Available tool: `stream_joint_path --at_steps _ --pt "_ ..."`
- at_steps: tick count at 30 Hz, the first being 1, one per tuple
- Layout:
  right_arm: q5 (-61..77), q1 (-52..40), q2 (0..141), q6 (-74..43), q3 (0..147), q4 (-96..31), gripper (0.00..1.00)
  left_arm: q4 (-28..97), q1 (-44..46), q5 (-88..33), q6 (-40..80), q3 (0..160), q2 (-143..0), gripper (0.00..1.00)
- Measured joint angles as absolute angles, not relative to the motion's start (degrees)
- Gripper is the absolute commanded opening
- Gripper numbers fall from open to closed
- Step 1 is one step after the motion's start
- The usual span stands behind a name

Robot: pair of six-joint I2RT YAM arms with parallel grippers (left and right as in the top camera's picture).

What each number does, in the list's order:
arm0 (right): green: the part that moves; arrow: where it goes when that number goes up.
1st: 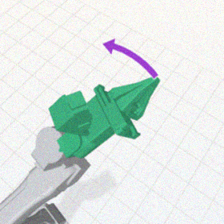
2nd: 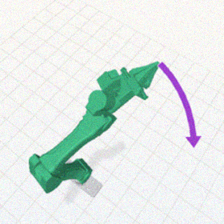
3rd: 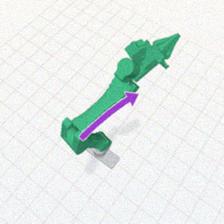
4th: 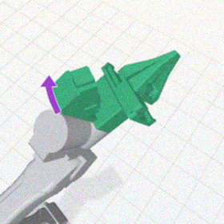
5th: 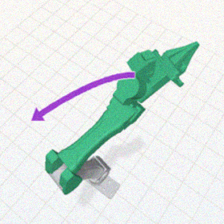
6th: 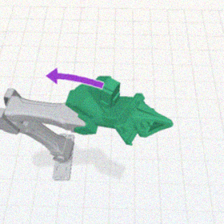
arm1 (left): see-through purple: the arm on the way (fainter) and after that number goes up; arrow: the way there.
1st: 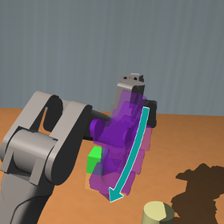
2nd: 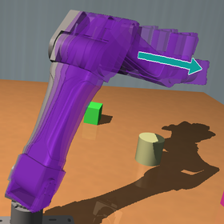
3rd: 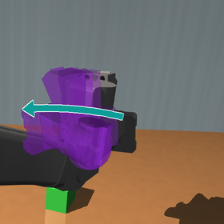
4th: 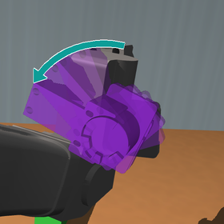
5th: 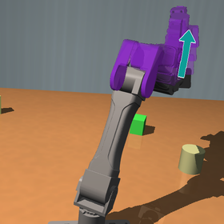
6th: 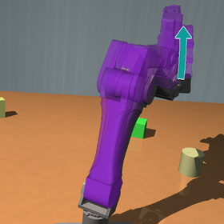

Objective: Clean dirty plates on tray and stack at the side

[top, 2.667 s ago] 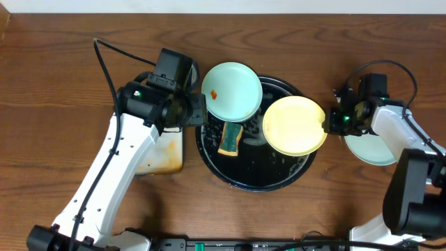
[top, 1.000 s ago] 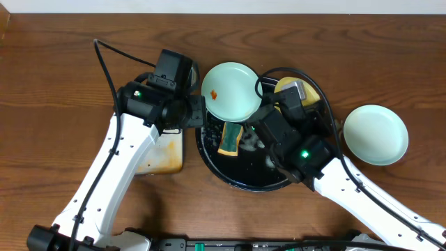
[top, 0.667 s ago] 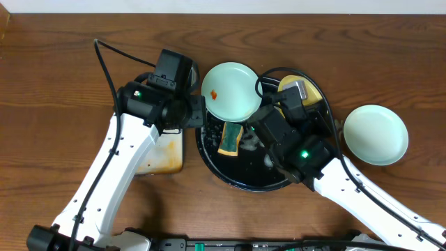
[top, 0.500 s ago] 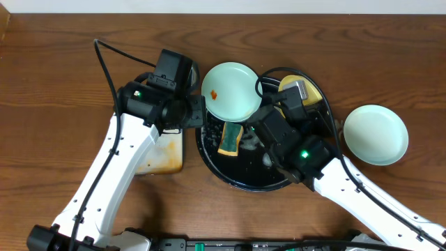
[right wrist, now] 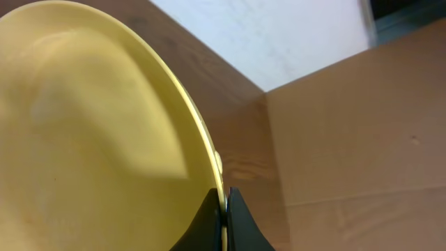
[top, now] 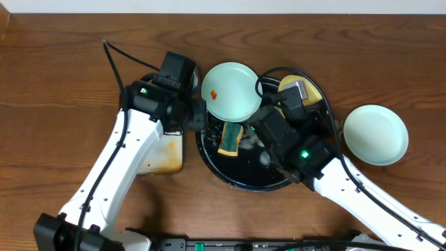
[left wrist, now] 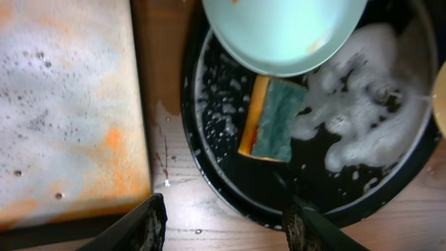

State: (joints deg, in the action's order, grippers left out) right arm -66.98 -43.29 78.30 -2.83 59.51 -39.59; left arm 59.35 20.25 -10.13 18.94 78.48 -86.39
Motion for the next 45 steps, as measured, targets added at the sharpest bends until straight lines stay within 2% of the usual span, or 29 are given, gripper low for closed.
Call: stream_joint_path --at_steps 10,21,29,36,45 --pt "-49.9 -37.0 78.2 -9.6 59.5 -42.8 0.01 55.6 22.2 -10.1 16.0 75.2 -86.6 0.55" --pt "-29.1 -21.1 74.6 -16.1 59.5 -46.5 0.01 46.9 30.3 -8.9 11.6 71.2 -89.3 0.55" --pt "-12.4 -3.5 72.4 -18.9 59.5 -48.1 0.01 42.4 30.8 -8.1 11.5 70.9 -94.6 0.55" --pt "-3.4 10.5 72.4 -19.4 59.5 -49.3 0.01 40.9 33.5 -7.7 11.5 70.9 -99.9 0.55" --pt "7.8 12.1 72.4 -15.6 59.5 -48.5 0.01 38.3 34.6 -7.4 11.7 70.9 -103.6 0.55"
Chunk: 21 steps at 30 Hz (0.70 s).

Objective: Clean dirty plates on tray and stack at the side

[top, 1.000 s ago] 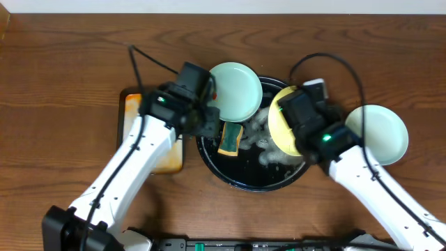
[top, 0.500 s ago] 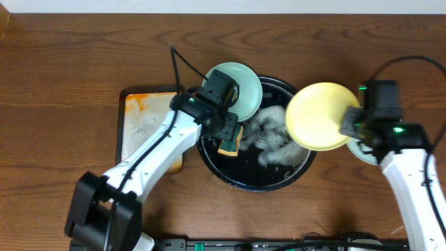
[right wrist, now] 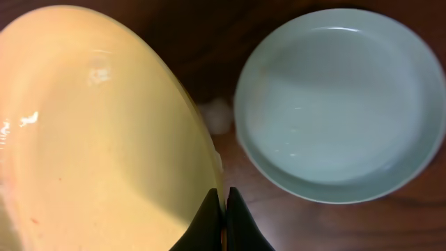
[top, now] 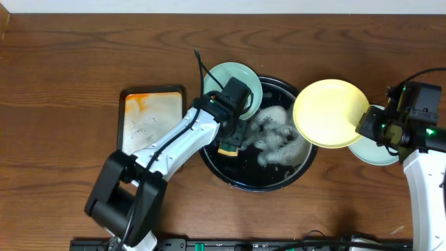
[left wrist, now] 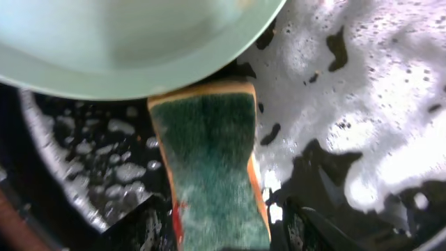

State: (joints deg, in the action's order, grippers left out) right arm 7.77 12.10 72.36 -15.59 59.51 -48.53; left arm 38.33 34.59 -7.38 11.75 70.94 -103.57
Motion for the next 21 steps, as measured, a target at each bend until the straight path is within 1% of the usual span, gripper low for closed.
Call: stream_joint_path --at_steps 4,6,7,8,9,10,11,16,21 --pt "9.2 12.0 72.4 -14.6 59.5 -48.8 0.01 37.1 35.0 -7.6 11.8 70.9 -107.2 0.54" --pt "9.4 12.0 72.4 -14.1 59.5 -48.9 0.01 37.0 35.3 -7.5 11.8 70.9 -108.8 0.48" --pt "9.5 11.9 72.4 -13.8 59.5 -49.0 0.01 36.8 35.3 -7.5 11.7 70.9 -109.5 0.44" --pt "9.5 11.9 72.4 -13.4 59.5 -49.0 0.01 36.7 35.3 -7.4 11.8 70.9 -110.1 0.31" --pt "9.5 11.7 72.4 -13.1 59.5 -49.0 0.01 36.6 35.3 -7.4 12.1 70.9 -110.4 0.21" --pt "9.5 11.6 72.4 -12.9 59.5 -49.1 0.01 36.5 35.3 -7.3 12.0 70.9 -110.7 0.13" --pt "9.5 11.3 72.4 -12.5 59.5 -49.1 0.01 36.5 35.3 -7.3 11.7 70.9 -110.7 0.08" --pt "7.6 9.3 72.4 -10.8 59.5 -49.7 0.01 37.0 35.3 -7.4 12.0 71.0 -110.5 0.08" --pt "2.7 3.3 72.4 -9.4 59.5 -50.1 0.01 40.7 35.3 -7.6 12.2 71.0 -107.0 0.08"
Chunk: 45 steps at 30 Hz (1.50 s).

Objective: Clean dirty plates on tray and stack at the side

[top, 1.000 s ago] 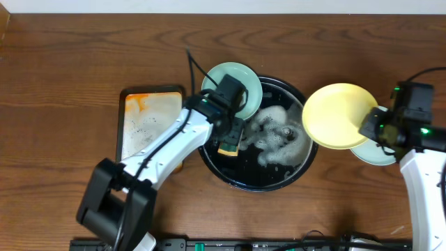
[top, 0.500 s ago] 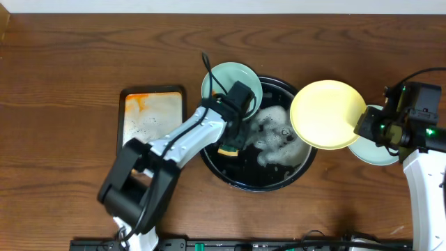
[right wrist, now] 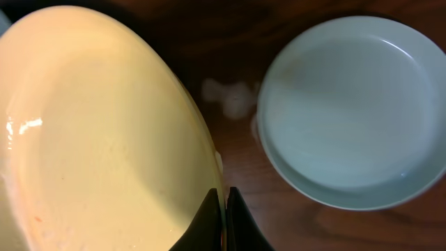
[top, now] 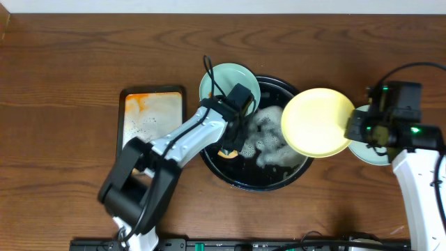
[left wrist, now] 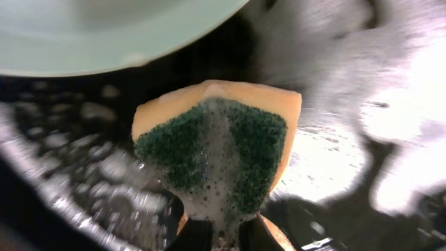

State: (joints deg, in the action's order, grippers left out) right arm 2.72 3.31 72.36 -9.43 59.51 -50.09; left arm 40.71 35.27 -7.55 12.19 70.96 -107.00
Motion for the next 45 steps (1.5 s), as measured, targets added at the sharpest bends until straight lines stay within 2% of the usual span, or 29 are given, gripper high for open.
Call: stream_joint_path --at_steps 5,13,23,38,45 --pt "-5.9 -6.5 72.4 -8.7 59.5 -49.9 0.01 44.4 32.8 -7.8 12.4 71.0 -97.0 0.08" --pt "-25.8 -23.6 72.4 -8.6 59.5 -49.4 0.01 51.0 22.5 -7.8 13.1 71.1 -82.4 0.08" --pt "-53.6 -41.7 72.4 -6.5 59.5 -44.2 0.01 57.5 11.2 -6.2 12.8 71.1 -79.4 0.08" --pt "-73.0 -54.1 72.3 20.3 59.5 -25.3 0.01 59.4 5.3 -1.5 12.1 71.1 -79.4 0.08" --pt "-76.1 -56.5 72.3 28.3 59.5 -23.5 0.01 59.5 5.3 -1.3 12.1 71.1 -79.4 0.08"
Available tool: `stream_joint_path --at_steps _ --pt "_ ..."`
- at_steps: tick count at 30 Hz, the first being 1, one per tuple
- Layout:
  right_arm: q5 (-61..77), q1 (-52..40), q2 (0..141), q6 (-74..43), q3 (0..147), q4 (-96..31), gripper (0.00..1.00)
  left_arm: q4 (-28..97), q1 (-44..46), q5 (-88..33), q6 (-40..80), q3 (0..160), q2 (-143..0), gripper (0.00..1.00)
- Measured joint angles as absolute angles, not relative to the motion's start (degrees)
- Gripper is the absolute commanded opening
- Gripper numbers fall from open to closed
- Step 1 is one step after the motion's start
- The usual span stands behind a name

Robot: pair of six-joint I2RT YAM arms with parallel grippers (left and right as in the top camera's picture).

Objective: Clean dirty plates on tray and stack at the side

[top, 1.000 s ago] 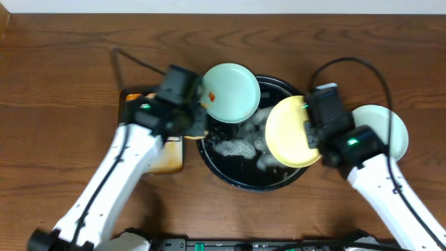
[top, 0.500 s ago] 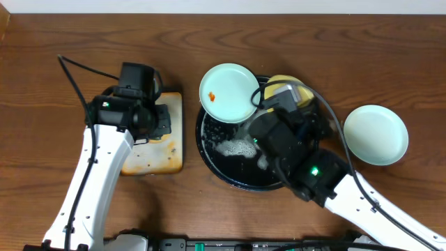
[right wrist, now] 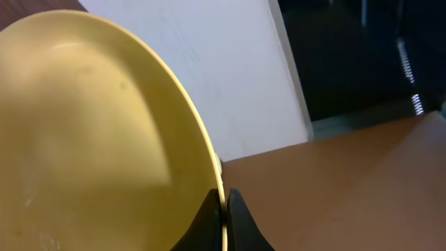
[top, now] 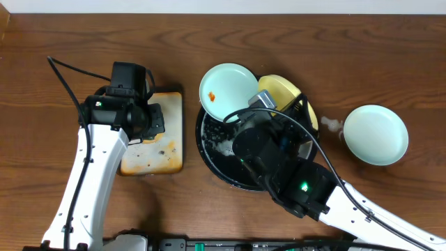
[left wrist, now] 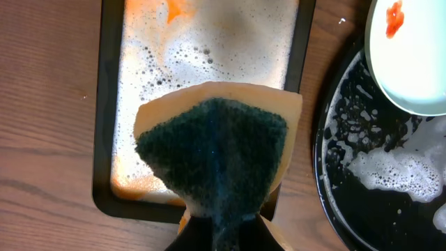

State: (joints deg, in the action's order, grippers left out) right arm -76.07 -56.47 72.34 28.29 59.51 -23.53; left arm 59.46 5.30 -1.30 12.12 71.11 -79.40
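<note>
My left gripper is shut on a yellow sponge, green scouring side up. It hangs over the near edge of the black rectangular tray, which holds orange-stained suds. My right gripper is shut on the rim of a yellow plate, held on edge above the back right of the round black basin. A pale green plate with a red smear leans on the basin's back left rim. Another pale green plate lies on the table at the right.
Foam floats in the basin. A small patch of suds lies on the wood between the basin and the right-hand plate. My right arm stretches across the basin. Bare wooden table lies left of the tray.
My left gripper, shut on the sponge in the basin before, now holds it over the tray at the left. My right arm has come from the right side to lie across the basin, the yellow plate now on edge.
First the sponge lay in the basin, my left gripper open above the basin's edge, and my right held the yellow plate on edge. Then the left straddled the sponge, with the yellow plate near the right-hand plate. The left then shut on the sponge, now over the tray.
</note>
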Motion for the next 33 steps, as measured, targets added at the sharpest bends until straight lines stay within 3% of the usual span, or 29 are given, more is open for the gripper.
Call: stream_joint_path --at_steps 33 --pt "-78.7 -56.6 72.3 31.6 59.5 -23.3 0.01 59.7 5.3 -1.3 12.1 71.1 -79.4 0.08"
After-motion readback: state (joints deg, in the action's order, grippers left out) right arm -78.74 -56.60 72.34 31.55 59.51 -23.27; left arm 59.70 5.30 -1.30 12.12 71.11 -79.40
